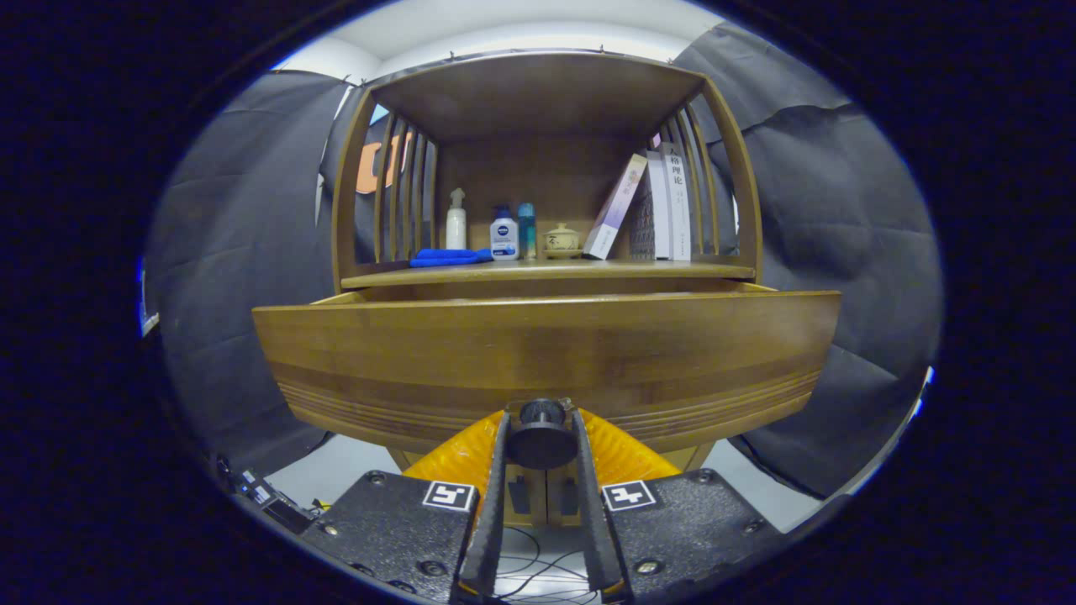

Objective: Pull open the drawer, take out the items inside it, and place them on the countertop above the cabinet.

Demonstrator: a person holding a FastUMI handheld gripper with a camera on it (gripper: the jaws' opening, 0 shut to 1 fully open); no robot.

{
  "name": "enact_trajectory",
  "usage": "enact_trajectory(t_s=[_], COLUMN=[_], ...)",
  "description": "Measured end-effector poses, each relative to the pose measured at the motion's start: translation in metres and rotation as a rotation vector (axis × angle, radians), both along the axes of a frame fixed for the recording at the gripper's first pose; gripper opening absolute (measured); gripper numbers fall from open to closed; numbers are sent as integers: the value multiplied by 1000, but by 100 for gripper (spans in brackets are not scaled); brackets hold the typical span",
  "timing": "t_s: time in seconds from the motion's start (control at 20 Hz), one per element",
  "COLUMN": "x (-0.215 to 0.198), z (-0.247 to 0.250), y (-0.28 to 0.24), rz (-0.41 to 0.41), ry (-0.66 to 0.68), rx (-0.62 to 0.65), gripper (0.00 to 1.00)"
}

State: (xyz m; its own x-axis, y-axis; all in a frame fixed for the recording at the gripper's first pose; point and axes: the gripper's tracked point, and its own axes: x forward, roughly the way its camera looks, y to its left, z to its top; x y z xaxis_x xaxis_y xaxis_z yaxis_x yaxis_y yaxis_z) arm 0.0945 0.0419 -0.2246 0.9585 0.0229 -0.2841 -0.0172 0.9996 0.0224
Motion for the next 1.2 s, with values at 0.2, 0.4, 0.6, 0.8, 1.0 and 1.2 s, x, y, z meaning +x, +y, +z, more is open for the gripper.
enact_trajectory(t_s=[0.2, 0.4, 0.6, 0.8, 1.0, 1.2], x=[-11, -26, -38, -49, -50, -50], z=[-2, -2, -3, -3, -3, -3], y=[-1, -2, -1, 3, 4, 3], rz=[4, 10, 22, 36, 32, 30], ry=[4, 9, 11, 9, 11, 11], rx=[-2, -1, -6, -10, -7, -20], gripper=[42, 42, 42, 42, 42, 42])
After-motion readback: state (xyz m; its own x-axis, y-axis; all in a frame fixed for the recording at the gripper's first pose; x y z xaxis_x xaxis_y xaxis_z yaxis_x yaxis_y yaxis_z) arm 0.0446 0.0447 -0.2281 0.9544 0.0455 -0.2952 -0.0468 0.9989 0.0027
